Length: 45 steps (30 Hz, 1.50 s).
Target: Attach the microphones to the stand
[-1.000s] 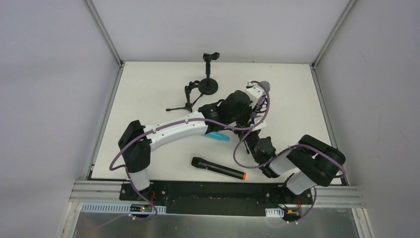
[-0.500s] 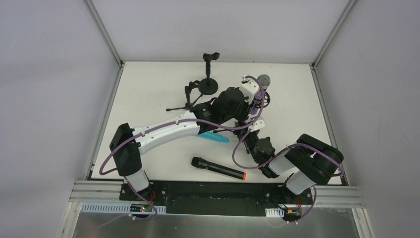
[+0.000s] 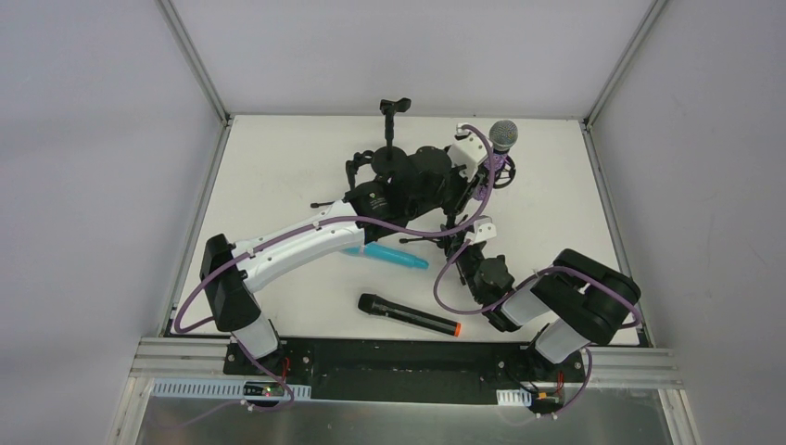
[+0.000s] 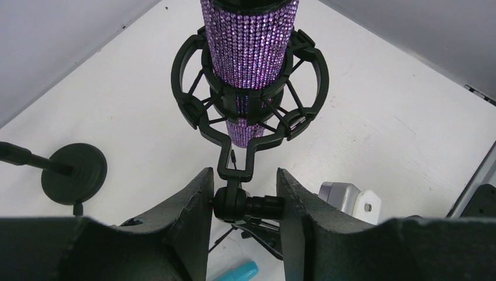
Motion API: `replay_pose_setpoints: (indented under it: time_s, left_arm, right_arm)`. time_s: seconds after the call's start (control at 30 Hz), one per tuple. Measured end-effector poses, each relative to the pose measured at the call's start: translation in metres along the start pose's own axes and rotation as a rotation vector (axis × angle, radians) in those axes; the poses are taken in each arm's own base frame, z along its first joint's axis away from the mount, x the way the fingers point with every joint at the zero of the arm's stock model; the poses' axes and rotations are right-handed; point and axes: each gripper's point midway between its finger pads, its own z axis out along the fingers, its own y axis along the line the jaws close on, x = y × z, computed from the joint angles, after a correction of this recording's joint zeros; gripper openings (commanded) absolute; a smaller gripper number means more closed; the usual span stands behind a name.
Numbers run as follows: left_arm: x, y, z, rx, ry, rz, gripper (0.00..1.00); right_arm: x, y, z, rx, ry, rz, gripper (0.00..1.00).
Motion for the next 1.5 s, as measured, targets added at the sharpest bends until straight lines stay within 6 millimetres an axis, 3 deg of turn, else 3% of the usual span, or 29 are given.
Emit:
replay_pose_setpoints:
  time_s: [0.3, 0.67, 0.93, 1.1, 1.33, 1.5]
  left_arm:
    - [0.002, -0.001, -0.002, 0.013, 0.015, 0.027, 0.00]
    - [-0.009, -0.014, -0.007, 0.023, -0.013, 0.098, 0.00]
    - [-0.021, -0.009, -0.009, -0.019, -0.036, 0.094, 0.00]
    - [-0.017, -0.004, -0.004, -0.054, -0.026, 0.097, 0.00]
    - [-0.009, 0.001, 0.005, -0.087, -0.009, 0.096, 0.00]
    - [-0.011, 0.008, 0.008, -0.110, -0.030, 0.063, 0.00]
  right_arm:
    - [0.001, 0.000, 0.000, -0.002, 0.003, -0.006, 0.00]
    - [-0.006, -0.004, -0.008, -0.003, -0.003, 0.014, 0.43]
    - [-0.015, -0.010, -0.022, 0.006, 0.011, 0.058, 0.59]
    - [-0.027, -0.013, -0.032, 0.005, 0.022, 0.082, 0.61]
    - [-0.066, -0.019, -0.052, -0.005, -0.043, 0.134, 0.59]
    - [-0.072, -0.016, -0.060, -0.048, -0.044, 0.124, 0.59]
